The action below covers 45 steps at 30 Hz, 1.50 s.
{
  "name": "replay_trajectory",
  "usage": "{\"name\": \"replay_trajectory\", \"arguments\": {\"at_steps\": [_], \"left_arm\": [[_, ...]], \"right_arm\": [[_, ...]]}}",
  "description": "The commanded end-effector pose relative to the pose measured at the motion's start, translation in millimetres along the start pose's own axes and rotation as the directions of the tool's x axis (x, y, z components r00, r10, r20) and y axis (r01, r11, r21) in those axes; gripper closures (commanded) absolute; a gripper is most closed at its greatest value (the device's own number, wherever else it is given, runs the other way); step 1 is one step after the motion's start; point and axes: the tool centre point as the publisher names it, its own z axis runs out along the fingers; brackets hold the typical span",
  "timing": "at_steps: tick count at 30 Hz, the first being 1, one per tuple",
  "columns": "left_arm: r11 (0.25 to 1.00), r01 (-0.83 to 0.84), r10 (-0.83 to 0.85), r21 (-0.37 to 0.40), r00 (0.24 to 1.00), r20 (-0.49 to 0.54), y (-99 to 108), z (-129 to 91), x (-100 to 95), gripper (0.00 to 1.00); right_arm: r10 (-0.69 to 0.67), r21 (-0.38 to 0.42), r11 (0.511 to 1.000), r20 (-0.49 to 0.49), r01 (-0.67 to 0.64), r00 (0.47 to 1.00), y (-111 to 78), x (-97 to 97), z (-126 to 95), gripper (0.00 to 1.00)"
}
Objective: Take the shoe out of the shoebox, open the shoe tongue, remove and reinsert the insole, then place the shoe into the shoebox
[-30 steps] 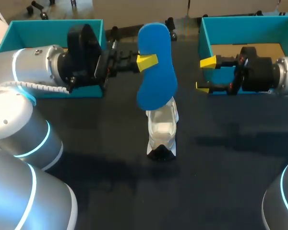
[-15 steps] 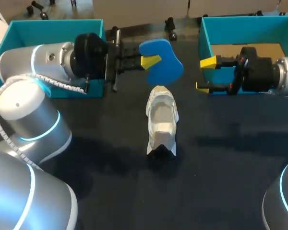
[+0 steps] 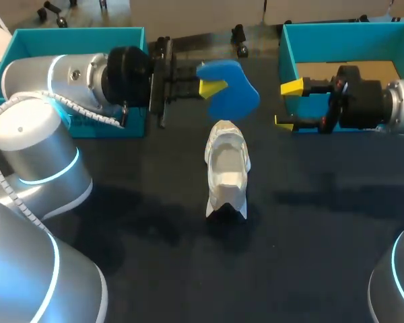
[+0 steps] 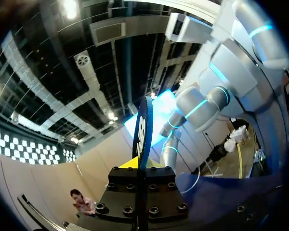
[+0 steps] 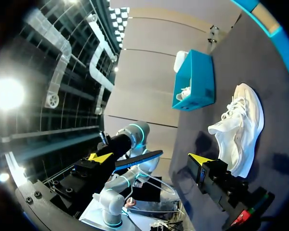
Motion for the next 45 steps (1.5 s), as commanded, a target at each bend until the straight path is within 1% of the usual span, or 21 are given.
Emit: {"name": "replay_trajectory", "arguments": {"at_steps": [1,5,7,8,9,11,14,15,16,18,20,22,23,26,29,31,33,34,36,41,45], "left_arm": [[0.998,-0.066,0.067,0.021,0.997,-0.042,3.9,-8.2,8.9,1.00],[0.981,-0.192,0.192,0.015,0.977,-0.094,8.6,-16.7,14.5,1.00],[0.962,-0.273,0.273,0.019,0.954,-0.128,11.9,-22.8,17.1,1.00],[0.958,-0.287,0.286,0.016,0.948,-0.139,14.2,-25.6,17.9,1.00],[0.938,-0.347,0.345,0.019,0.924,-0.165,17.1,-28.9,18.9,1.00],[0.920,-0.391,0.386,0.014,0.903,-0.188,22.0,-34.0,20.4,1.00],[0.848,-0.528,0.519,0.036,0.816,-0.256,30.0,-40.9,24.7,1.00],[0.849,-0.528,0.517,0.029,0.818,-0.250,31.5,-41.9,25.1,1.00],[0.815,-0.578,0.566,0.042,0.779,-0.269,34.0,-43.1,25.7,1.00],[0.790,-0.611,0.600,0.053,0.753,-0.271,38.2,-45.0,28.1,1.00],[0.736,-0.673,0.662,0.075,0.691,-0.292,44.5,-47.2,31.5,1.00],[0.703,-0.707,0.694,0.083,0.655,-0.298,50.0,-49.3,34.6,1.00],[0.674,-0.732,0.719,0.094,0.622,-0.311,53.1,-50.7,36.1,1.00],[0.633,-0.768,0.751,0.095,0.579,-0.319,60.8,-54.3,39.8,1.00],[0.592,-0.802,0.779,0.086,0.541,-0.317,68.1,-56.2,41.5,1.00],[0.525,-0.848,0.819,0.077,0.478,-0.316,72.7,-56.5,41.9,1.00],[0.502,-0.864,0.832,0.050,0.465,-0.303,76.4,-55.6,41.5,1.00],[0.484,-0.873,0.840,0.053,0.447,-0.308,78.3,-55.2,41.5,1.00],[0.464,-0.885,0.842,0.032,0.430,-0.325,82.7,-54.2,41.5,1.00],[0.442,-0.897,0.839,-0.010,0.417,-0.351,95.4,-51.5,41.0,1.00],[0.424,-0.905,0.841,-0.029,0.405,-0.359,104.0,-47.1,43.1,1.00]], "right_arm": [[0.000,-0.003,1.000,0.002,0.000,1.000,-0.9,0.0,1.5,0.00],[0.000,-0.003,1.000,0.002,0.000,1.000,-0.9,0.0,1.5,0.00],[0.000,-0.003,1.000,0.002,0.000,1.000,-0.9,0.0,1.5,0.00],[0.000,-0.003,1.000,0.002,0.000,1.000,-0.9,0.0,1.5,0.00],[0.000,-0.003,1.000,0.002,0.000,1.000,-0.9,0.0,1.5,0.00],[0.000,-0.003,1.000,0.002,0.000,1.000,-0.9,0.0,1.5,0.00],[0.000,-0.003,1.000,0.002,0.000,1.000,-0.9,0.0,1.5,0.00],[0.000,-0.003,1.000,0.002,0.000,1.000,-0.9,0.0,1.5,0.00],[0.000,-0.003,1.000,0.002,0.000,1.000,-0.9,0.0,1.5,0.00],[0.000,-0.003,1.000,0.002,0.000,1.000,-0.9,0.0,1.5,0.00],[0.000,-0.003,1.000,0.002,0.000,1.000,-0.9,0.0,1.5,0.00],[0.000,-0.003,1.000,0.002,0.000,1.000,-0.9,0.0,1.5,0.00],[0.000,-0.003,1.000,0.002,0.000,1.000,-0.9,0.0,1.5,0.00],[0.000,-0.003,1.000,0.002,0.000,1.000,-0.9,0.0,1.5,0.00],[0.023,0.019,1.000,-0.008,-0.023,1.000,-1.3,-1.6,7.1,0.00],[0.031,0.029,0.999,-0.015,-0.031,0.999,-1.0,-2.1,11.9,0.00],[0.044,0.040,0.998,-0.024,-0.043,0.999,-1.7,-2.7,15.0,0.00],[0.047,0.042,0.998,-0.024,-0.046,0.999,-2.1,-2.9,16.7,0.00],[0.055,0.054,0.997,-0.027,-0.053,0.998,-2.5,-1.4,20.9,0.00],[0.080,0.083,0.993,-0.016,-0.079,0.997,-3.9,1.2,30.7,0.00],[0.093,0.106,0.990,-0.011,-0.092,0.996,-3.9,3.2,37.7,0.00]]}}
